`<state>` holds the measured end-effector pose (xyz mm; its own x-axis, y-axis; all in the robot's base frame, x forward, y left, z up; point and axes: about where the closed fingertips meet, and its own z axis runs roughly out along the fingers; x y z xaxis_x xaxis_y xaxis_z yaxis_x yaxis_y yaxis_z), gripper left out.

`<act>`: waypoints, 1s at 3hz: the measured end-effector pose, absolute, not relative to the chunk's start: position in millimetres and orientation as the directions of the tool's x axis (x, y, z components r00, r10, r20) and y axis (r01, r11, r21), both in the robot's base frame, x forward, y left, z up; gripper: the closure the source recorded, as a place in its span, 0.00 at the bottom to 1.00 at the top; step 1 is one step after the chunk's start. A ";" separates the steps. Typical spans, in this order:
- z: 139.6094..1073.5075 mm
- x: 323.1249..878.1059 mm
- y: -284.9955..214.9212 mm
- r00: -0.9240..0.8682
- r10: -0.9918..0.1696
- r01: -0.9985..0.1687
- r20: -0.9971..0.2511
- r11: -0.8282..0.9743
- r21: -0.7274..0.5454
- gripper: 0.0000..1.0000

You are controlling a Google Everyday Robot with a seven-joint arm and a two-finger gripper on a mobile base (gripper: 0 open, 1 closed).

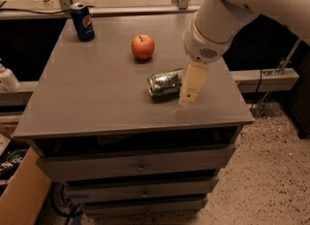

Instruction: Place green can upright

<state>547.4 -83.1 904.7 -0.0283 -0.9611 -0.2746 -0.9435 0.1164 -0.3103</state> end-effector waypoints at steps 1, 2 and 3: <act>885.7 563.0 -70.2 0.019 -0.964 -0.953 -0.267 0.063 -0.296 0.00; 864.0 575.6 -62.6 0.058 -0.965 -0.962 -0.255 0.014 -0.274 0.00; 849.0 582.3 -50.1 0.096 -0.965 -0.965 -0.244 -0.030 -0.260 0.00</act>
Offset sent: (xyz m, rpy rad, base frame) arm 0.0450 0.0281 -0.0685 -0.0353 0.0708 0.1572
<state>582.3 -50.1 849.0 0.0963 -0.9649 -0.2443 -0.9652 -0.0305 -0.2599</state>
